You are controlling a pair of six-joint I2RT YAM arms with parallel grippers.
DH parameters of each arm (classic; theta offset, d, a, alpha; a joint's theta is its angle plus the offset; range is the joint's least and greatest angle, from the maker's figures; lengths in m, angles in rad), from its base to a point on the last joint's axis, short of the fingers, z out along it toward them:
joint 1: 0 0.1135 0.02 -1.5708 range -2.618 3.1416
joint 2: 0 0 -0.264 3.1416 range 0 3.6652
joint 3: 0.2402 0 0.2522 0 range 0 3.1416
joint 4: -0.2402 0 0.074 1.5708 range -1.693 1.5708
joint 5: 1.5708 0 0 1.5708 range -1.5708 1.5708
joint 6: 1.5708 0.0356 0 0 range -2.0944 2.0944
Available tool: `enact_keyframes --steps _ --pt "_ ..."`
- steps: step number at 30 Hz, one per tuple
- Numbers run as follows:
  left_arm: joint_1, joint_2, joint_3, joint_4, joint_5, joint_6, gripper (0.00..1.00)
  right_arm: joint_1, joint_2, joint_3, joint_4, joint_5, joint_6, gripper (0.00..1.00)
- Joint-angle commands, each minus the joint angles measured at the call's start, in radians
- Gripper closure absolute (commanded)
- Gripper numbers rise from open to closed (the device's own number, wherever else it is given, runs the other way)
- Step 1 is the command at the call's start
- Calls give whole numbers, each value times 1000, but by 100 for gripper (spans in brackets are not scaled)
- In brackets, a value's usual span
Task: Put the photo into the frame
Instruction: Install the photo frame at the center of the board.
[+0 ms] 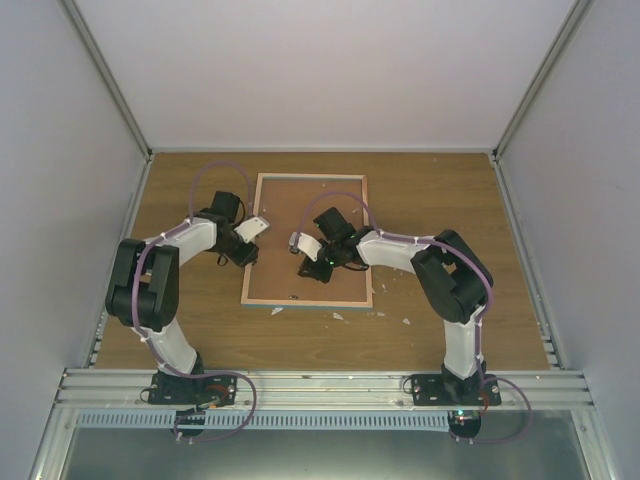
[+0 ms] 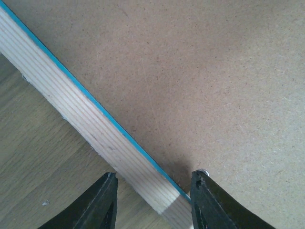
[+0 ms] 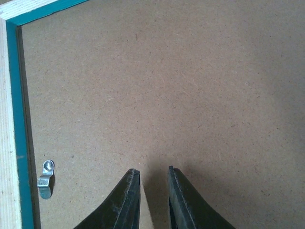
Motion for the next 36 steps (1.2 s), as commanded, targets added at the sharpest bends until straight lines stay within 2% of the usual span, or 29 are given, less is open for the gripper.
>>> enact_keyframes --steps 1,4,9,23,36 --pt "-6 31 -4 19 -96 36 57 -11 5 8 1 -8 -1 81" --pt "-15 26 -20 32 -124 54 57 -12 5 8 1 -6 -1 81" --pt "-22 14 -10 -1 -74 66 49 -12 5 7 0 -7 -3 81" --pt "-10 -1 112 -113 48 41 51 -13 0 7 -1 -11 -4 81" --pt "-14 64 108 -144 40 109 53 -13 -2 6 0 -11 -6 82"
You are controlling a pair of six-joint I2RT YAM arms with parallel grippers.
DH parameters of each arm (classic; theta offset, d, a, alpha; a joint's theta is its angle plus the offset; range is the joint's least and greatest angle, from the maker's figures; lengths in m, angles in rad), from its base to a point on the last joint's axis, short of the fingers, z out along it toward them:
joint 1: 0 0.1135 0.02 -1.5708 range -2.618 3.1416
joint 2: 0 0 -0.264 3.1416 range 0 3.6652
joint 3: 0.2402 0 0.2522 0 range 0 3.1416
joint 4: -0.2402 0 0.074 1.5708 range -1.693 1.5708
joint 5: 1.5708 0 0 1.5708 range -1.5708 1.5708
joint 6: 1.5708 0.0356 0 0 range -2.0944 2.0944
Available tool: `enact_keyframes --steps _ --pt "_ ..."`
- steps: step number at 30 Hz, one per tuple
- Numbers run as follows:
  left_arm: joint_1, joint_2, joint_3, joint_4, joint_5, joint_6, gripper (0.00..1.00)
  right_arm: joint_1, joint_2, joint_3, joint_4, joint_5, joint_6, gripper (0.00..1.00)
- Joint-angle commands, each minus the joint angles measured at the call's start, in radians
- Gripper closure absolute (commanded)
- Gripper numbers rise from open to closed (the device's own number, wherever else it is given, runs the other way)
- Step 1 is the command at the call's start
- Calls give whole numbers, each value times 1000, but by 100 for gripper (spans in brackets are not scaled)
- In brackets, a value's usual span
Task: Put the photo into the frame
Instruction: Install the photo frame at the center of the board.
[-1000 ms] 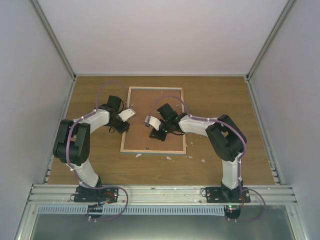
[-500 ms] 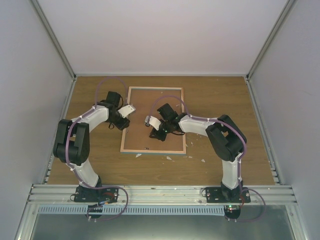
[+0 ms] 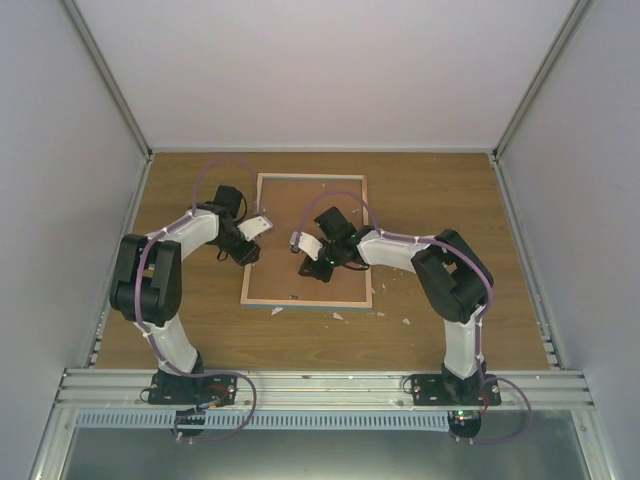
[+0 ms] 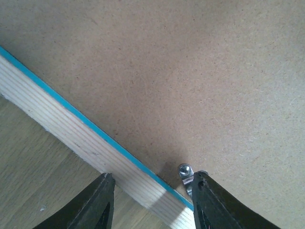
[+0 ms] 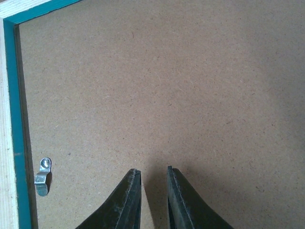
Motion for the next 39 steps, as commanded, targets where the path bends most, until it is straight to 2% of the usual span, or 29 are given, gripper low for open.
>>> enact_keyframes --steps 1,8,16,27,39 --pt "-2 34 15 -13 18 25 53 -8 -1 6 0 -10 -6 82" --pt "-4 49 6 -10 15 31 54 -8 0 6 1 -9 -8 82" --pt "-8 26 0 -20 44 10 42 -9 2 6 2 -11 -6 82" --pt "-21 -4 -86 76 -48 -46 44 -8 1 4 5 -9 -6 83" --pt "-48 -21 -179 165 -128 -26 46 -12 1 2 6 -2 -8 83"
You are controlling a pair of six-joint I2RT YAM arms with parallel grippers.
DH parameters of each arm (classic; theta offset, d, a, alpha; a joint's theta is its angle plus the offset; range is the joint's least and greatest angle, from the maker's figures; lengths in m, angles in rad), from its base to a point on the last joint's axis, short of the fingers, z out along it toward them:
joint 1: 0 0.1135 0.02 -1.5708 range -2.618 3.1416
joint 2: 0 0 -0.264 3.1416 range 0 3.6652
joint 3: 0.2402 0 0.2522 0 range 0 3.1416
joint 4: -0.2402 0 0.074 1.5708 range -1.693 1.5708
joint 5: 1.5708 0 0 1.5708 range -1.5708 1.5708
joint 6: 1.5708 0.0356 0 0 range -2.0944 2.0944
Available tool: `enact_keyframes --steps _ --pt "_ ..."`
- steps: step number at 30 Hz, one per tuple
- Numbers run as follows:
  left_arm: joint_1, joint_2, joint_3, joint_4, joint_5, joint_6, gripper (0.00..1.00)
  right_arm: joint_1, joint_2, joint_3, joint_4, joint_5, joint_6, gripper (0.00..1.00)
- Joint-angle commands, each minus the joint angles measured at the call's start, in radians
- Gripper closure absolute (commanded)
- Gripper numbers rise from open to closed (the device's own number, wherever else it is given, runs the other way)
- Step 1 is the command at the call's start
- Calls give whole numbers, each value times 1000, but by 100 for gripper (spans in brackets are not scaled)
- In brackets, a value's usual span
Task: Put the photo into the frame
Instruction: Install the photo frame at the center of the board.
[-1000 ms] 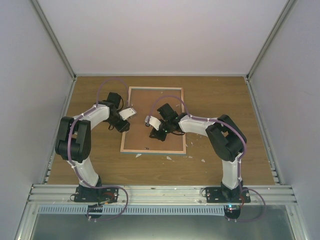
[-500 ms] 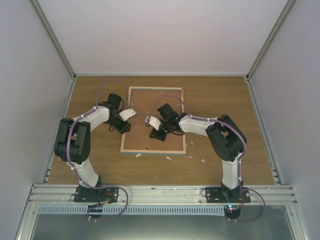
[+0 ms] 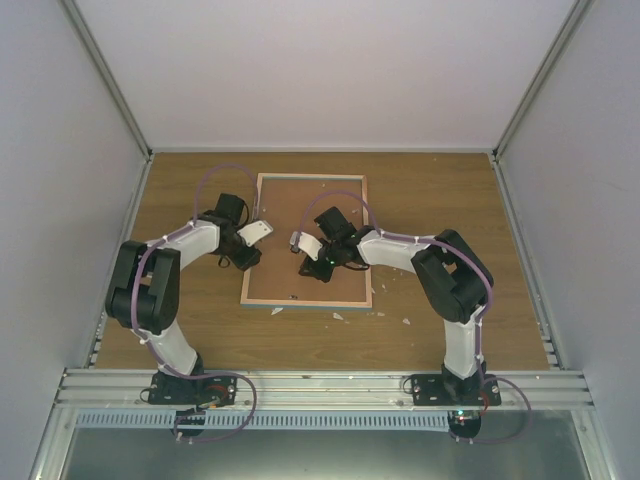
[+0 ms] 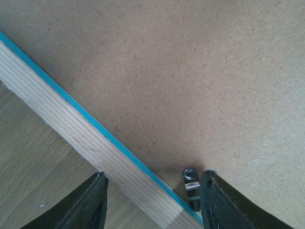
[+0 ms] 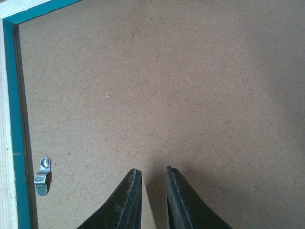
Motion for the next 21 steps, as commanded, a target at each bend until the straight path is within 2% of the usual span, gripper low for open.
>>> enact_keyframes --steps 1,11,21 --pt "-27 16 -86 39 -71 6 47 -13 2 1 7 -1 -7 83" --pt "-30 3 -95 55 -81 15 62 -14 1 1 8 -3 -6 83" --pt "-36 -5 -87 30 -56 49 71 -14 -3 1 7 -6 -9 83"
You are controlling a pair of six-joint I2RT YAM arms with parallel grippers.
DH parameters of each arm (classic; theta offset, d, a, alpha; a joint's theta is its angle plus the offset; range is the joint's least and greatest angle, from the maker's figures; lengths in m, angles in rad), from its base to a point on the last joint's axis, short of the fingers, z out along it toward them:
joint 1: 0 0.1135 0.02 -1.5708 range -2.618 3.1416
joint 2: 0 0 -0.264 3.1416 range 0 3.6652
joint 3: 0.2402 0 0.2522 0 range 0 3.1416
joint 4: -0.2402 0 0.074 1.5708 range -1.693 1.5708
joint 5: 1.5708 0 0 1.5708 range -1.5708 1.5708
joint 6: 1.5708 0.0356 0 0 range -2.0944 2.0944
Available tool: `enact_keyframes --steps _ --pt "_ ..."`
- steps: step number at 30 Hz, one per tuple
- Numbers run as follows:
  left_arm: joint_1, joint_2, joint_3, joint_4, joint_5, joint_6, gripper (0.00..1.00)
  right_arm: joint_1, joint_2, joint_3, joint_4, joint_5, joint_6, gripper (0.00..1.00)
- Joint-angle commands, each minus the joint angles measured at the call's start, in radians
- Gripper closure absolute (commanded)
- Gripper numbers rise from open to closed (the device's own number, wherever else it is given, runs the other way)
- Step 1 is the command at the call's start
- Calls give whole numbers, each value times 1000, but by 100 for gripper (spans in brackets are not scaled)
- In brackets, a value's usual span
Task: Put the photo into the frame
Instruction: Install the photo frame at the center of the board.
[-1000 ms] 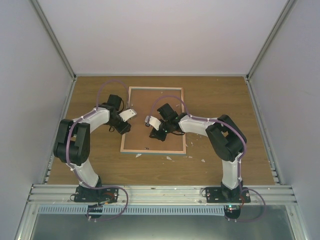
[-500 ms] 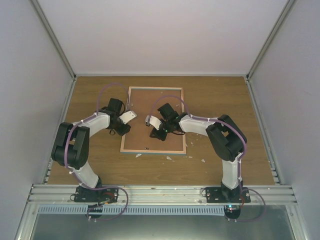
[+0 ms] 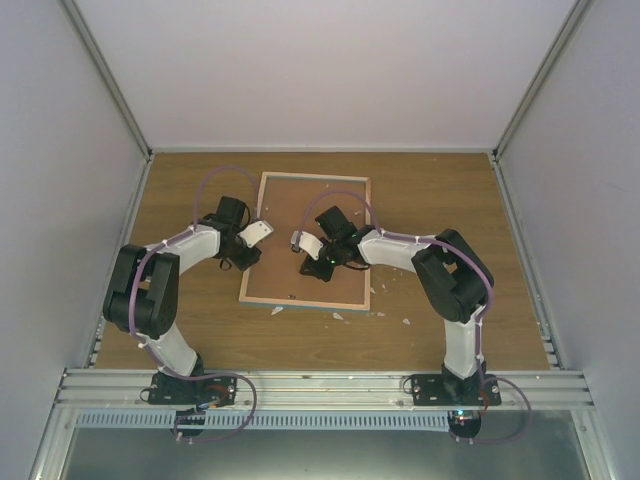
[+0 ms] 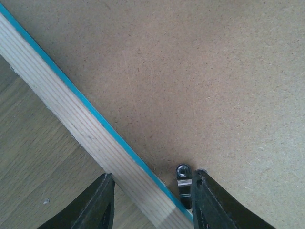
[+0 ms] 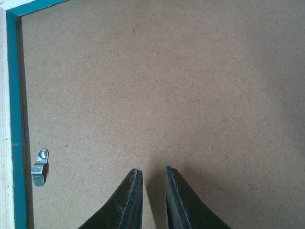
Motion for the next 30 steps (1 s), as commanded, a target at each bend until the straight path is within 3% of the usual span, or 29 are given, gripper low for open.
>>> enact_keyframes --steps 1,16,24,30 --pt "-17 26 -35 -43 -17 94 72 -8 -4 1 7 -7 -8 83" --pt "-26 -132 -151 -126 11 90 69 -10 -100 -24 -10 -70 -22 82" --pt "-8 -110 115 -179 111 15 48 -40 -134 11 -11 -63 -27 79" --pt "-7 -7 300 -127 67 -46 34 -110 -122 76 -36 -56 -29 71"
